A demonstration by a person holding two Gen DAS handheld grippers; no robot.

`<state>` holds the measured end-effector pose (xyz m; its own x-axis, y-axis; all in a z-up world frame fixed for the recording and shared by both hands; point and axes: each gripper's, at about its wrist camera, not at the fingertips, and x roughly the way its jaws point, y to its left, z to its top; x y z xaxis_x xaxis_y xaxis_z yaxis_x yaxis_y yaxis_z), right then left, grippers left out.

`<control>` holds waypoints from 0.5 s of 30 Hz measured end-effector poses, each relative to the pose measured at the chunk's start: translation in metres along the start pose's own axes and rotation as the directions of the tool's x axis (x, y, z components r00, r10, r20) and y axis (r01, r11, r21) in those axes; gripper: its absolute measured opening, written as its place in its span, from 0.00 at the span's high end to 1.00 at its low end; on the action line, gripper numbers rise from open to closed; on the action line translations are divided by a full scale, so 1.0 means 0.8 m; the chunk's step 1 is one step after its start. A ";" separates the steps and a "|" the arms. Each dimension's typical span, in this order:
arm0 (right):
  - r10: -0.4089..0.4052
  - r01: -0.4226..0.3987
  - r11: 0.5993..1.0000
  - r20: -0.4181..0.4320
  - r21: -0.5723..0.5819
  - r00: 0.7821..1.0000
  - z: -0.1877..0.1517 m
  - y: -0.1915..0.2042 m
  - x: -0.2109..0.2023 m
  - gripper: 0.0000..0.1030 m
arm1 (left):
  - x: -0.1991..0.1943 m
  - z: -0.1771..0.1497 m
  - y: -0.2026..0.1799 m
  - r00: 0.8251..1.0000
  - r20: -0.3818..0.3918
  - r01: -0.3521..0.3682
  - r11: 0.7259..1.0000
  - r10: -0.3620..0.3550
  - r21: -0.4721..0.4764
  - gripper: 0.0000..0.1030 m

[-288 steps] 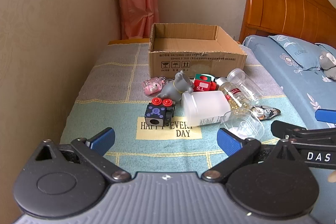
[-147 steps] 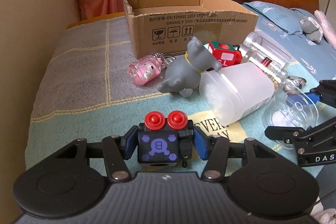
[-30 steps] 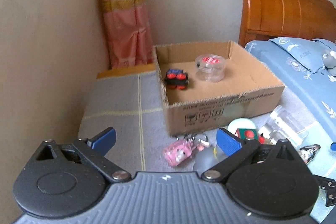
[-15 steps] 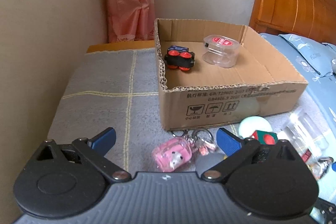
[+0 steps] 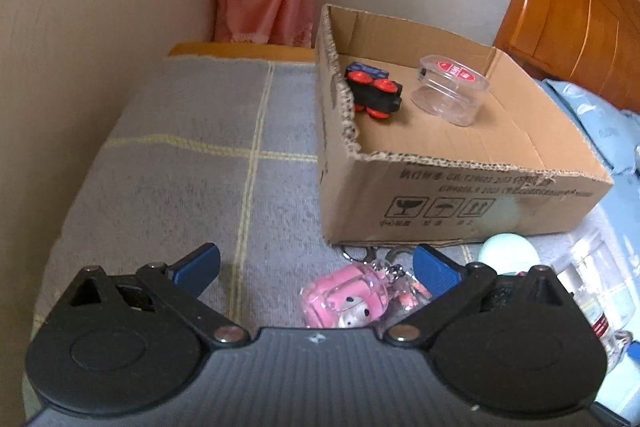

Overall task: Organize rigid objects
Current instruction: 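Lower left gripper onto grey cat figurine and close on it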

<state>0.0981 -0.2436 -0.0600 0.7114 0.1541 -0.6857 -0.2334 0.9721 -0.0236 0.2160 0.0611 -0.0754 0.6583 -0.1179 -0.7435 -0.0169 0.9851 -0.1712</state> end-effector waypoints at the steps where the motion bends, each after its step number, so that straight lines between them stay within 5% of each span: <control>1: -0.002 0.002 1.000 -0.001 0.001 1.000 0.000 0.001 0.000 0.00 | 0.000 -0.001 0.004 1.000 -0.005 0.008 1.000 -0.008 -0.013 0.01; 15: -0.008 0.008 1.000 -0.009 0.005 1.000 -0.001 0.003 -0.003 0.00 | -0.032 -0.010 0.054 0.999 0.002 -0.052 0.998 0.052 -0.044 0.01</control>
<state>0.0953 -0.2417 -0.0594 0.7073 0.1450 -0.6919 -0.2244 0.9742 -0.0251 0.1922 0.1059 -0.0691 0.6577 -0.0662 -0.7503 -0.0841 0.9834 -0.1605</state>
